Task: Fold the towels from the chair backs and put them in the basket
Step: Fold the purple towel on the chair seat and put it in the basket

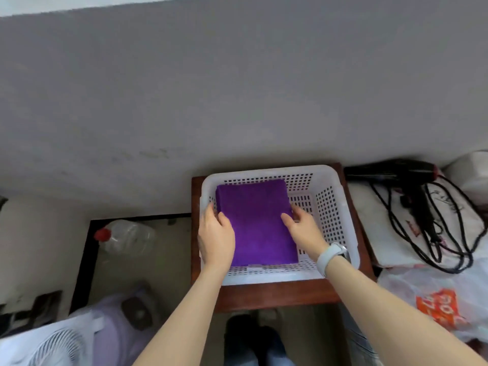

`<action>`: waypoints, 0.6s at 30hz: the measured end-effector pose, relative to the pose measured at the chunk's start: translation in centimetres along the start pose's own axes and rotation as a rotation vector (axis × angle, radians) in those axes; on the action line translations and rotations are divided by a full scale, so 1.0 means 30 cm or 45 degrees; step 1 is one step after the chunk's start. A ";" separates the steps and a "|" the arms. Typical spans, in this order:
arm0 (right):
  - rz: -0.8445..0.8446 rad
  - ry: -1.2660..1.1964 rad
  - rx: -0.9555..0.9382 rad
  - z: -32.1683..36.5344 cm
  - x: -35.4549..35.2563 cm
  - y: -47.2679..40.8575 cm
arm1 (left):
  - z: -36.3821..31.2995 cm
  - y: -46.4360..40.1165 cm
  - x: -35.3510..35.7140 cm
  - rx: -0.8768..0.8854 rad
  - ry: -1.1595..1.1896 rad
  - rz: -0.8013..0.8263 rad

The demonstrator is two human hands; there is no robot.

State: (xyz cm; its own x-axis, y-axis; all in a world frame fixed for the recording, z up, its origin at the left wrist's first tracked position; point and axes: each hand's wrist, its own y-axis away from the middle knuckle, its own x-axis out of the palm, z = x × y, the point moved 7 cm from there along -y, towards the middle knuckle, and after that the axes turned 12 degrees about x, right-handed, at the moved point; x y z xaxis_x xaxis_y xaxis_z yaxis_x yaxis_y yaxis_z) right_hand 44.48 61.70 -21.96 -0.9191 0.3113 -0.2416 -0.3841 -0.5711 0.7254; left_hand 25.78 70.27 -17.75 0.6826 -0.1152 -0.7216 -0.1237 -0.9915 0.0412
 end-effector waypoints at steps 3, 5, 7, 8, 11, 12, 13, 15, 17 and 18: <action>-0.286 0.614 -0.207 0.015 -0.014 0.008 | -0.058 0.037 0.061 0.357 -0.129 0.086; -0.501 0.962 -0.468 0.051 -0.004 0.038 | -0.072 0.038 0.117 0.560 -0.304 0.188; -0.524 1.146 -0.685 0.079 0.036 0.030 | -0.047 0.011 0.180 0.626 -0.488 0.313; -0.501 1.208 -0.739 0.086 0.060 0.013 | -0.023 -0.007 0.207 0.619 -0.545 0.359; -0.405 1.346 -0.726 0.057 0.120 -0.064 | 0.049 -0.041 0.265 0.545 -0.585 0.408; -0.390 1.369 -0.698 0.033 0.129 -0.086 | 0.061 -0.040 0.279 0.535 -0.588 0.414; -0.388 1.379 -0.672 0.010 0.134 -0.104 | 0.068 -0.037 0.292 0.532 -0.587 0.413; -0.392 1.379 -0.652 -0.021 0.139 -0.126 | 0.074 -0.029 0.308 0.540 -0.604 0.392; -0.388 1.374 -0.655 -0.029 0.142 -0.139 | 0.073 -0.027 0.310 0.564 -0.638 0.354; -0.378 1.372 -0.647 -0.027 0.143 -0.143 | 0.071 -0.029 0.309 0.569 -0.647 0.348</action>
State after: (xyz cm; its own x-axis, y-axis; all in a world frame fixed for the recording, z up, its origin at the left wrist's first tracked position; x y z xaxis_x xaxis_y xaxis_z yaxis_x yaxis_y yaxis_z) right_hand 42.12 64.86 -26.62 -0.3006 -0.1694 -0.9386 -0.3597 -0.8913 0.2761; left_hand 30.66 70.21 -25.95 0.1801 -0.2051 -0.9620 -0.5986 -0.7989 0.0582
